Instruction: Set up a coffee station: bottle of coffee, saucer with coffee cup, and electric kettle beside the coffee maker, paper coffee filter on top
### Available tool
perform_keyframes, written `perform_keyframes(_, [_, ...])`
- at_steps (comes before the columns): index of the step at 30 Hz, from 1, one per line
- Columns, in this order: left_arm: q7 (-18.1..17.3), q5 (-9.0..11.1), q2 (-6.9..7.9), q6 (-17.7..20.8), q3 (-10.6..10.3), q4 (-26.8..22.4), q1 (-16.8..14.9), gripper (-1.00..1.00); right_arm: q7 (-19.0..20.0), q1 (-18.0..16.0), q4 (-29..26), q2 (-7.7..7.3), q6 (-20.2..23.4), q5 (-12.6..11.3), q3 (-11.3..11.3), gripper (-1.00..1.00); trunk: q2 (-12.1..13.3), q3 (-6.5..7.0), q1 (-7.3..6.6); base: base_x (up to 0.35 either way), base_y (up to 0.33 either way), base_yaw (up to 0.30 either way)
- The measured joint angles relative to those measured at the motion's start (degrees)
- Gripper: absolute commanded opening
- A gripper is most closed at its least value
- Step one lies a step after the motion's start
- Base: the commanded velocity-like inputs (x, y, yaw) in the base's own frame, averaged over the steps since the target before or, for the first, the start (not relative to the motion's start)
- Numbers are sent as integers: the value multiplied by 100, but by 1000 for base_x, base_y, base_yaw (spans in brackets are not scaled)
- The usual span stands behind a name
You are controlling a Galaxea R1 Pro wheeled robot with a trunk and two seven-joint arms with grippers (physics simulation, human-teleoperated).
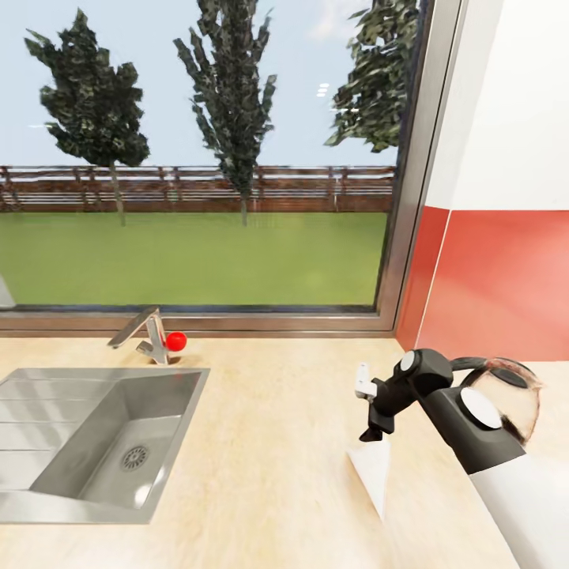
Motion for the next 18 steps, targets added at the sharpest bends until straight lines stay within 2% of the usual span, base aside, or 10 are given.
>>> perform_keyframes(7, [1,0,9,2,0,0,55,100,5,0,19,-34,-27,2,-6,100,0,0,2,18,0,0])
perform_keyframes(12, [-8,0,6,6,0,0,85,100,-4,0,278,-53,-554,10,-17,100,1,0,2,0,0,0])
perform_keyframes(16, [-9,0,-3,7,1,0,120,100,-16,0,1034,-42,-1150,11,-64,100,1,0,2,0,0,0])
perform_keyframes(18, [-9,0,-6,7,0,0,126,100,-16,-1,1118,-38,-1234,12,-68,100,0,0,2,0,0,0])
